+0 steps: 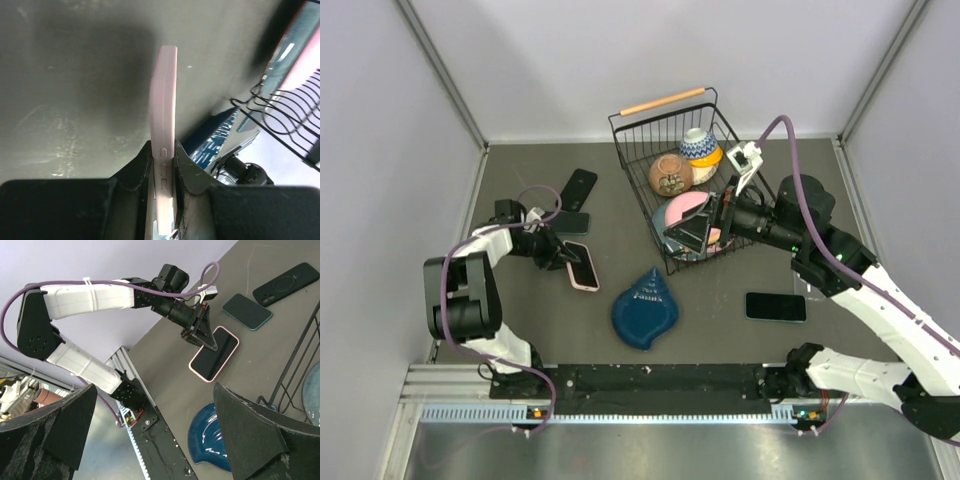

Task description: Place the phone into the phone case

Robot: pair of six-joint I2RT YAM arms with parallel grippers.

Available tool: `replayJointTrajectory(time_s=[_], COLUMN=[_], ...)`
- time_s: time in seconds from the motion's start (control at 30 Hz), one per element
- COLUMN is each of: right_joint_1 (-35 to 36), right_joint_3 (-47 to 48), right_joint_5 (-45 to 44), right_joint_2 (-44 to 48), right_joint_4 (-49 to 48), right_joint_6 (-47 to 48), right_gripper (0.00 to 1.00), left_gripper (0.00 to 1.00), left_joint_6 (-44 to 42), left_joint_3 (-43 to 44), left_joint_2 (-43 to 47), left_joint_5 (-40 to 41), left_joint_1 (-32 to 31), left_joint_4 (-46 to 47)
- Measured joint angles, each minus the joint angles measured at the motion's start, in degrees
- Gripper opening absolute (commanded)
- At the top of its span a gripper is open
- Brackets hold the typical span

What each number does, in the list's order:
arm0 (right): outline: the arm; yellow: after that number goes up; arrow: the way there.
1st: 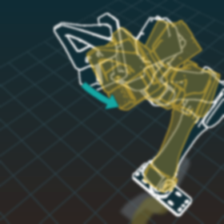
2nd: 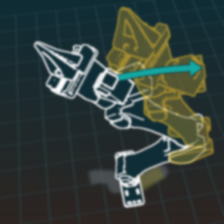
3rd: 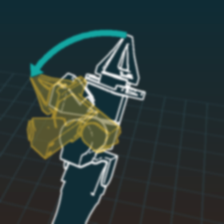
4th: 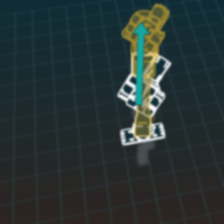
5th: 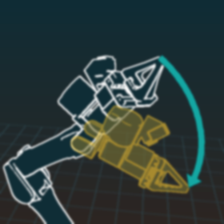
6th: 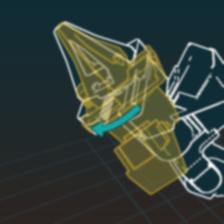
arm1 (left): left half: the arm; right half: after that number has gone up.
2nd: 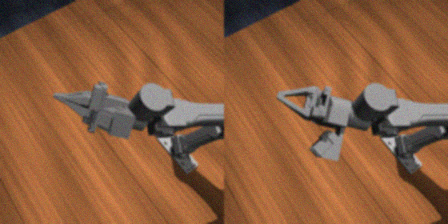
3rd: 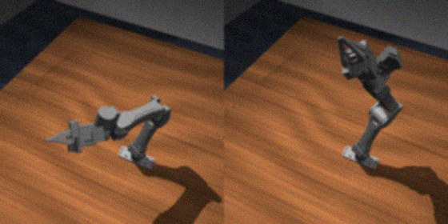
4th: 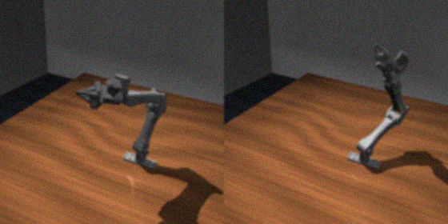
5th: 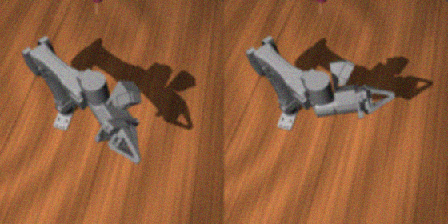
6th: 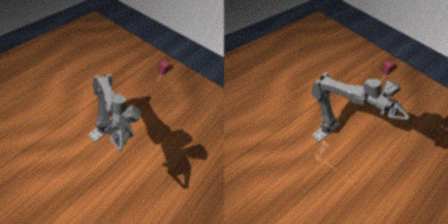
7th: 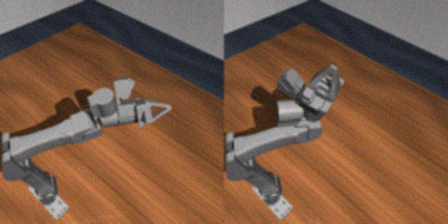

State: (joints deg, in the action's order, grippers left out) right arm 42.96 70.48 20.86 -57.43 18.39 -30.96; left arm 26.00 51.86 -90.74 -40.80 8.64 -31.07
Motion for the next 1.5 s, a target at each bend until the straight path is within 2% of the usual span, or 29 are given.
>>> replayJointTrajectory(time_s=[0.1,0.13,0.2,0.23,0.3,0.47,0.6,0.77,0.97,1.13,1.37,1.5], right_joint_1=[0.0,0.0,0.0,0.0,0.0,0.0,0.0,0.0,0.0,0.0,0.0,0.0], right_joint_3=[-0.1,-0.2,-0.4,-0.5,-0.7,-0.8,-0.8,-0.9,-1.5,-1.5,-1.4,-1.4], right_joint_5=[-0.2,-0.3,-0.3,-0.5,-0.8,-1.4,-1.7,-2.0,-2.4,-3.1,-4.1,-4.8], right_joint_2=[0.0,0.0,0.1,0.1,0.1,0.2,0.4,0.5,0.5,0.5,0.4,-0.5], right_joint_4=[0.5,0.5,0.8,0.9,1.2,1.4,1.4,1.4,1.6,1.8,2.5,2.7], right_joint_6=[0.5,0.6,0.8,0.9,1.0,1.0,1.2,1.4,1.7,2.1,2.5,3.0], right_gripper=[0.99,0.99,0.99,0.99,0.99,0.99,0.99,0.99,0.99,0.99,0.99,0.99], left_gripper=[0.14,0.22,0.28,0.36,0.43,0.53,0.55,0.54,0.77,0.96,0.95,0.9], left_joint_6=[-0.4,-0.7,-0.8,-0.9,-0.7,1.0,3.1,4.5,5.8,11.8,24.2,30.6], left_joint_3=[-0.7,-1.0,-1.0,-1.0,-1.0,-1.1,-1.3,-0.7,2.8,11.6,21.0,26.6], left_joint_2=[-2.2,-2.5,-2.5,-2.5,-2.5,-2.4,-0.5,1.7,1.5,-3.3,-13.0,-16.9], left_joint_5=[2.2,2.4,2.8,3.2,5.6,12.5,15.4,18.2,22.2,26.4,30.1,33.2], left_joint_1=[0.0,0.1,0.3,0.3,0.3,1.6,2.9,3.3,3.3,3.4,3.7,3.7], left_joint_4=[-0.3,-0.6,-0.6,-0.8,-2.0,-4.5,-5.7,-5.9,-5.7,-5.6,-5.9,-7.3])
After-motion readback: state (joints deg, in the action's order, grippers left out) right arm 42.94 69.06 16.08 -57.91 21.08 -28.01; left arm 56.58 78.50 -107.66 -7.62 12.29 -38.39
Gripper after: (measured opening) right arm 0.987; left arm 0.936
